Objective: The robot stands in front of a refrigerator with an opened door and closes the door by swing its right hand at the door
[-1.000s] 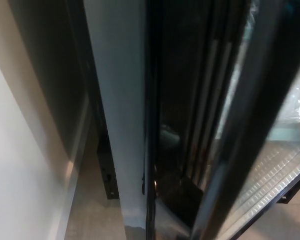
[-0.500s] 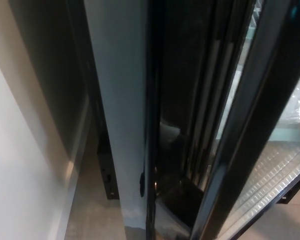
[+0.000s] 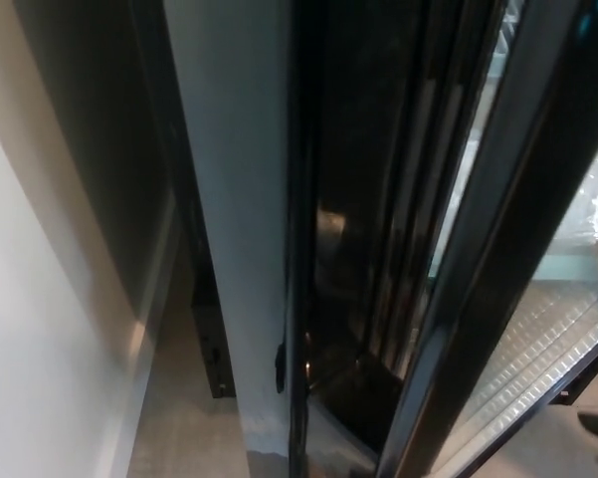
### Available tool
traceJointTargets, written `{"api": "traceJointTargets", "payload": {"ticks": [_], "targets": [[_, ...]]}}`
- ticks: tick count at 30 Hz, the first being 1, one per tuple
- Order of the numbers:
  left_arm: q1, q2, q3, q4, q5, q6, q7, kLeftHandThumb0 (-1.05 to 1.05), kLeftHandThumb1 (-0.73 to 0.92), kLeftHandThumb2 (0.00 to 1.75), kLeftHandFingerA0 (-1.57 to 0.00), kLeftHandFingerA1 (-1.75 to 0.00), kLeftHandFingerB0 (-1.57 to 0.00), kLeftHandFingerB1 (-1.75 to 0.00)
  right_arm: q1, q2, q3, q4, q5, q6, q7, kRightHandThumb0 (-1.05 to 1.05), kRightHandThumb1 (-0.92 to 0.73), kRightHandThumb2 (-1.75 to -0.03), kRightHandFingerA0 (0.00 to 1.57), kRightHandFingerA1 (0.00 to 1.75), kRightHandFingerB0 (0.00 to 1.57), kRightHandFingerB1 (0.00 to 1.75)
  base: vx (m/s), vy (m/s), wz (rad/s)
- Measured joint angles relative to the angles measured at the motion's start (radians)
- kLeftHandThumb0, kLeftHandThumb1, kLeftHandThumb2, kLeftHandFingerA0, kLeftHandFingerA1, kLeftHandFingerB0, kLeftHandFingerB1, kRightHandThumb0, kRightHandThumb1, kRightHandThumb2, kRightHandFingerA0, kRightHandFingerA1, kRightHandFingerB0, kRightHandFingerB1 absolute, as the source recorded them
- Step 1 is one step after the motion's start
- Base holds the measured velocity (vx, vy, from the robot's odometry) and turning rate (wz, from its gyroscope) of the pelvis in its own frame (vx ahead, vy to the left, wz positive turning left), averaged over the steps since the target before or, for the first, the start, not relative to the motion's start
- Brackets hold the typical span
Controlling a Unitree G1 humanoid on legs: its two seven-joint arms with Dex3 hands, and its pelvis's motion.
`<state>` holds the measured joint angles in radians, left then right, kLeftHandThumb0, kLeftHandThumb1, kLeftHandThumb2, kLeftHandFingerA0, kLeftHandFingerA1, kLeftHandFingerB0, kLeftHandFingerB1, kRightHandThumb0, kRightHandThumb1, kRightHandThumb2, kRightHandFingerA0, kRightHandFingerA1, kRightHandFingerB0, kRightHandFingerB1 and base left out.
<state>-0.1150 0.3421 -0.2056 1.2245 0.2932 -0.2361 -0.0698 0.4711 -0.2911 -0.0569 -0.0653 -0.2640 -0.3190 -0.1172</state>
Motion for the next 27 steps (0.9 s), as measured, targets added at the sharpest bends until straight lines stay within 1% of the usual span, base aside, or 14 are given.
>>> {"api": "traceJointTargets", "payload": {"ticks": [3,4,5,6,10,11,12,13,14,17,21,22,23,27], "targets": [[0.000,0.000,0.000,0.000,0.000,0.000,0.000,-0.50,0.64,0.95,-0.37,-0.53,-0.25,-0.46,-0.009,0.020,0.001,-0.112,-0.002,0.002,0.000,-0.45,-0.66,-0.60,0.42,0.38,0.48,0.37,0.00,0.000,0.00],[0.000,0.000,-0.001,0.000,0.000,0.000,0.000,-0.51,0.64,0.95,-0.38,-0.53,-0.27,-0.47,-0.016,0.024,0.001,-0.136,-0.003,0.004,0.000,-0.45,-0.73,-0.63,0.39,0.34,0.37,0.34,0.00,0.000,0.00],[0.000,0.000,-0.001,0.000,0.000,0.000,0.000,-0.51,0.64,0.95,-0.38,-0.53,-0.27,-0.47,-0.025,0.029,0.002,-0.165,-0.003,0.005,0.000,-0.45,-0.73,-0.63,0.39,0.34,0.37,0.34,0.00,0.000,0.00],[0.000,0.000,-0.001,0.000,0.000,0.000,0.000,-0.54,0.66,0.96,-0.36,-0.52,-0.26,-0.46,-0.037,0.035,0.003,-0.198,-0.003,0.006,0.000,-0.49,-0.72,-0.62,0.30,0.30,0.37,0.33,0.00,0.000,0.00],[0.002,0.001,-0.003,0.002,0.001,0.000,0.000,-0.54,0.66,0.96,-0.37,-0.52,-0.27,-0.46,-0.102,0.048,-0.002,-0.323,-0.011,0.029,0.001,-0.50,-0.73,-0.63,0.26,0.30,0.32,0.32,0.00,0.000,-0.02],[-0.001,0.001,-0.004,0.001,0.001,0.000,0.000,-0.53,0.65,0.96,-0.37,-0.53,-0.26,-0.47,-0.141,0.050,-0.003,-0.371,-0.017,0.042,0.002,-0.54,-0.82,-0.66,0.17,0.27,0.20,0.28,0.00,0.000,0.00],[-0.003,0.001,-0.005,0.001,0.001,-0.001,0.001,-0.53,0.65,0.97,-0.38,-0.53,-0.26,-0.47,-0.167,0.050,-0.003,-0.398,-0.022,0.049,0.002,-0.57,-0.68,-0.99,0.01,0.33,0.05,0.36,0.00,0.000,0.00],[-0.003,0.001,-0.006,0.001,0.001,-0.001,0.001,-0.54,0.65,0.97,-0.38,-0.53,-0.27,-0.47,-0.214,0.051,0.001,-0.439,-0.034,0.060,0.004,-0.76,-0.80,-1.04,0.00,0.09,0.03,0.16,0.00,0.000,0.00],[-0.004,0.001,-0.006,0.001,0.001,-0.001,0.001,-0.54,0.65,0.97,-0.38,-0.53,-0.27,-0.47,-0.242,0.052,0.004,-0.459,-0.042,0.065,0.005,-0.76,-0.80,-1.04,0.00,0.09,0.03,0.16,0.00,0.000,0.00],[-0.005,0.001,-0.008,0.001,0.001,-0.002,0.001,-0.56,0.66,0.96,-0.37,-0.52,-0.26,-0.46,-0.375,0.063,0.037,-0.485,-0.085,0.083,0.012,-0.85,-0.86,-1.05,0.00,0.00,0.01,0.04,0.00,0.000,0.00],[-0.006,0.001,-0.010,0.002,0.001,-0.003,0.001,-0.54,0.66,0.97,-0.38,-0.53,-0.27,-0.47,-0.529,0.081,0.091,-0.482,-0.147,0.107,0.021,-0.84,-0.84,-1.03,0.00,0.01,0.00,0.03,0.00,0.000,0.00],[-0.007,0.001,-0.011,0.002,0.001,-0.003,0.001,-0.54,0.66,0.97,-0.38,-0.53,-0.27,-0.47,-0.577,0.088,0.112,-0.477,-0.169,0.116,0.025,-0.84,-0.84,-1.03,0.00,0.01,0.00,0.03,0.00,0.000,0.00],[-0.007,0.001,-0.011,0.002,0.001,-0.003,0.001,-0.53,0.65,0.97,-0.38,-0.53,-0.26,-0.47,-0.600,0.091,0.123,-0.473,-0.181,0.120,0.028,-0.80,-0.77,-0.99,0.00,0.05,0.04,0.12,0.00,0.000,0.00],[-0.008,0.001,-0.012,0.001,0.001,-0.004,0.001,-0.53,0.65,0.97,-0.38,-0.53,-0.26,-0.47,-0.726,0.101,0.183,-0.404,-0.243,0.143,0.037,-0.80,-0.77,-0.99,0.00,0.05,0.04,0.12,0.00,0.000,0.00]]}}
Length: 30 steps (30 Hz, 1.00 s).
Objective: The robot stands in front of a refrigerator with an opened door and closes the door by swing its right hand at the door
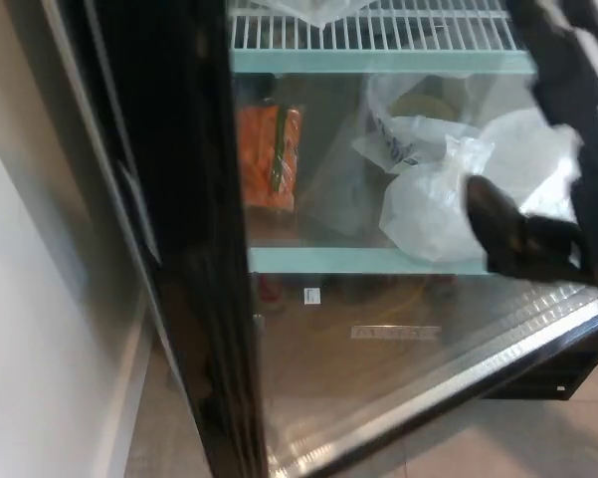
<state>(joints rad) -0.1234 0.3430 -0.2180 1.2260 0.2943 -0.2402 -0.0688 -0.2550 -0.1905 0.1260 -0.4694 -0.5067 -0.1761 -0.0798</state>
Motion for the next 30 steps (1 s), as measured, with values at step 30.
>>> {"api": "traceJointTargets", "payload": {"ticks": [30], "targets": [[-0.040,0.002,0.000,0.006,0.000,-0.006,-0.001,-0.51,0.64,0.95,-0.38,-0.53,-0.26,-0.46,-0.522,-0.119,0.340,1.192,-0.204,0.148,0.049,-0.58,-0.83,-0.69,0.10,0.20,0.15,0.28,0.00,0.000,0.00]]}}
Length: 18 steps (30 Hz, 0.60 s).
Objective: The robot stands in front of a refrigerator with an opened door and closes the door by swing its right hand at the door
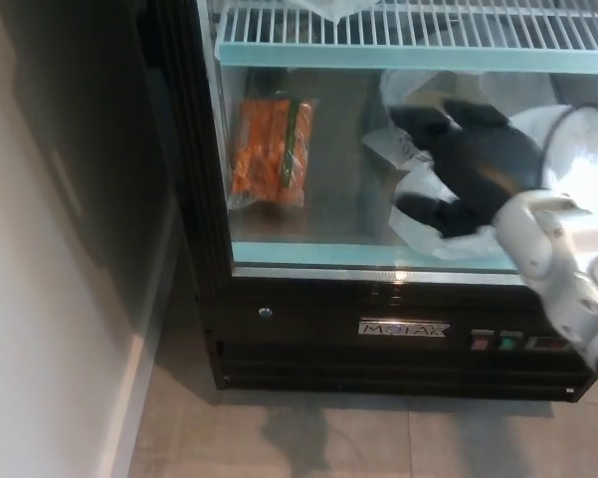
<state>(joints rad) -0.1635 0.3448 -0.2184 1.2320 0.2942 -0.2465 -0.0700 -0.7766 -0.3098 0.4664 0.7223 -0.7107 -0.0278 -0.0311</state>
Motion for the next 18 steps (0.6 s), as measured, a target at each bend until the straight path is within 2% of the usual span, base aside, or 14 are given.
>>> {"api": "traceJointTargets", "payload": {"ticks": [1,2,5,7,8,14,18], "targets": [[0.000,0.002,0.000,0.004,0.000,0.000,0.000,-0.51,0.64,0.95,-0.38,-0.53,-0.26,-0.46,0.018,-0.028,-0.002,0.014,0.001,-0.008,-0.001,-0.58,-0.83,-0.69,0.10,0.20,0.15,0.28,0.00,0.000,0.00],[0.000,0.002,0.001,0.005,0.000,-0.001,0.000,-0.51,0.64,0.95,-0.37,-0.53,-0.25,-0.46,0.028,-0.037,-0.004,0.012,0.002,-0.014,-0.004,-0.32,-0.60,-1.10,0.01,0.50,0.00,0.46,0.00,0.000,0.00],[0.001,0.001,0.002,0.008,-0.001,-0.003,0.000,-0.55,0.65,0.94,-0.36,-0.51,-0.27,-0.46,0.167,-0.084,-0.020,-0.041,0.012,-0.063,-0.032,-0.32,-0.60,-1.11,0.00,0.49,0.00,0.46,0.00,0.000,0.00],[0.000,0.000,0.002,0.010,0.000,-0.006,0.000,-0.56,0.65,0.94,-0.36,-0.51,-0.27,-0.46,0.240,-0.097,-0.029,-0.068,0.016,-0.093,-0.051,-0.32,-0.60,-1.10,0.00,0.49,0.00,0.45,0.00,0.000,0.00],[-0.001,0.000,0.002,0.011,0.000,-0.007,0.000,-0.55,0.65,0.95,-0.37,-0.52,-0.28,-0.46,0.278,-0.103,-0.034,-0.081,0.018,-0.112,-0.063,-0.56,-0.80,-0.64,0.16,0.28,0.24,0.30,0.00,0.000,0.00],[-0.001,-0.001,0.002,0.020,0.000,-0.008,0.001,-0.53,0.65,0.95,-0.38,-0.53,-0.29,-0.47,0.477,-0.145,-0.059,-0.146,0.031,-0.214,-0.130,-0.59,-0.83,-0.65,0.16,0.28,0.20,0.29,0.00,0.000,0.00],[-0.011,-0.001,0.001,0.023,0.003,-0.012,0.001,-0.55,0.66,0.95,-0.37,-0.52,-0.30,-0.47,0.614,-0.178,-0.094,-0.160,0.051,-0.269,-0.154,-0.59,-0.83,-0.65,0.18,0.29,0.24,0.30,0.00,0.000,0.00]]}}
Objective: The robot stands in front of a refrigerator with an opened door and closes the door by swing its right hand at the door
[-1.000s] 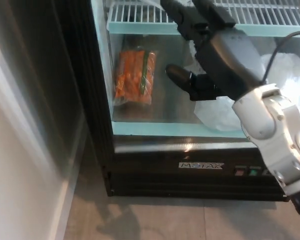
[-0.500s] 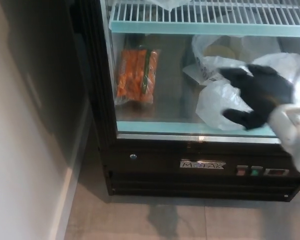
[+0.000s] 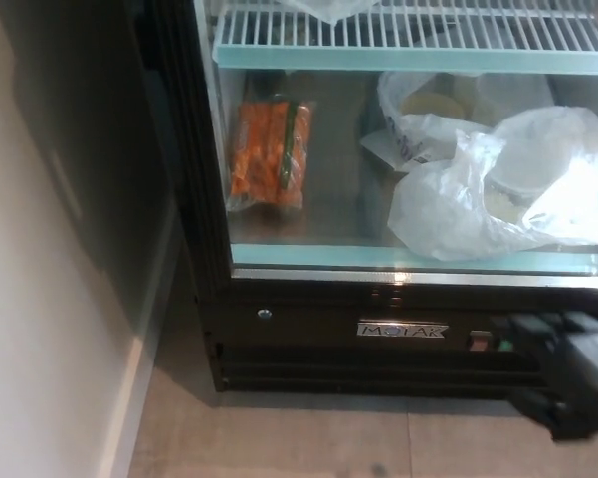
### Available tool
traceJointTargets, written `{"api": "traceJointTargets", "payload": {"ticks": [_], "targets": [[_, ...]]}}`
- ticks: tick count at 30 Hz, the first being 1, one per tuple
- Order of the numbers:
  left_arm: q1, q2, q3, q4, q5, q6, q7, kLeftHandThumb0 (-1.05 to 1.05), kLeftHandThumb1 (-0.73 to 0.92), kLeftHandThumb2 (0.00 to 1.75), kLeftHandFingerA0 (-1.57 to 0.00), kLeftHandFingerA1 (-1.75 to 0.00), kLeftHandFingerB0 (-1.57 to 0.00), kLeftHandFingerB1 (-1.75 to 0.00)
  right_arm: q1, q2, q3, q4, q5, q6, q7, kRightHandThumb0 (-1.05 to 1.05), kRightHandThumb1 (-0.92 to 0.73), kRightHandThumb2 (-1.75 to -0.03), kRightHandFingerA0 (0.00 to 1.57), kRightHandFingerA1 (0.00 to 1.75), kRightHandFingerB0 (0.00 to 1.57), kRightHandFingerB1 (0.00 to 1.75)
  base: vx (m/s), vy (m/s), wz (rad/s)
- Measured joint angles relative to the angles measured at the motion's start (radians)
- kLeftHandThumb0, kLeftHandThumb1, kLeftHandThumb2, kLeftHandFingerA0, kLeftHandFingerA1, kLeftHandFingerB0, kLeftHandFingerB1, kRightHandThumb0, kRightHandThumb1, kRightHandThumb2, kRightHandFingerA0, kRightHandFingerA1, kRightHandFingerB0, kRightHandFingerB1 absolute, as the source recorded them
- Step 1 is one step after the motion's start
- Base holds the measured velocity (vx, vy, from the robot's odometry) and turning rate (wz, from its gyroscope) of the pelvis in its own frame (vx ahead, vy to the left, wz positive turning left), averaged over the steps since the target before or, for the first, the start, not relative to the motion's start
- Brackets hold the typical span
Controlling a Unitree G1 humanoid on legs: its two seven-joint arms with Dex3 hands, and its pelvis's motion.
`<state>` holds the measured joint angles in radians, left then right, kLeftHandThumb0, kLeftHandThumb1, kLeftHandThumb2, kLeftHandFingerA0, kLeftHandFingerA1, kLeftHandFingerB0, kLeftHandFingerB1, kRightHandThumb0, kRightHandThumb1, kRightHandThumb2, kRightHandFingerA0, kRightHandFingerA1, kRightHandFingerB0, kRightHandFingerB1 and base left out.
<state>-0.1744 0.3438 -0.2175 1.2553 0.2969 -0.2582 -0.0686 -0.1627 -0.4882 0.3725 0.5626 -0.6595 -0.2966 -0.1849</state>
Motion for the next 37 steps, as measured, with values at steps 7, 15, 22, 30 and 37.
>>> {"api": "traceJointTargets", "payload": {"ticks": [7,15,22,30,37], "targets": [[-0.004,-0.001,0.000,0.004,0.003,-0.005,0.000,-0.50,0.63,0.95,-0.37,-0.53,-0.25,-0.46,0.112,-0.015,-0.037,0.009,0.033,0.003,0.030,-0.62,-0.62,-0.92,0.26,0.46,0.30,0.47,0.00,0.000,0.00],[0.054,-0.003,-0.002,0.004,0.004,-0.011,0.002,-0.55,0.64,0.92,-0.34,-0.50,-0.28,-0.46,0.164,0.057,-0.059,0.240,0.060,0.133,0.070,-0.43,-0.74,-0.62,0.55,0.42,0.40,0.35,0.00,0.000,0.00],[0.050,-0.003,-0.001,0.005,0.005,-0.011,0.001,-0.50,0.63,0.93,-0.36,-0.52,-0.26,-0.46,0.105,0.092,-0.090,0.504,0.085,0.192,0.063,-0.47,-0.74,-0.63,0.62,0.40,0.48,0.36,0.00,0.000,0.00],[0.080,-0.003,0.001,0.009,0.004,-0.013,0.001,-0.53,0.62,0.91,-0.33,-0.50,-0.23,-0.44,0.065,0.092,-0.145,0.660,0.140,0.189,0.089,-0.49,-0.75,-0.63,0.53,0.38,0.46,0.35,0.00,0.000,0.00],[0.088,-0.003,0.001,0.008,0.004,-0.013,0.001,-0.50,0.62,0.93,-0.35,-0.52,-0.24,-0.45,0.063,0.092,-0.151,0.698,0.163,0.176,0.111,-0.47,-0.75,-0.63,0.57,0.39,0.47,0.36,0.00,0.000,0.00]]}}
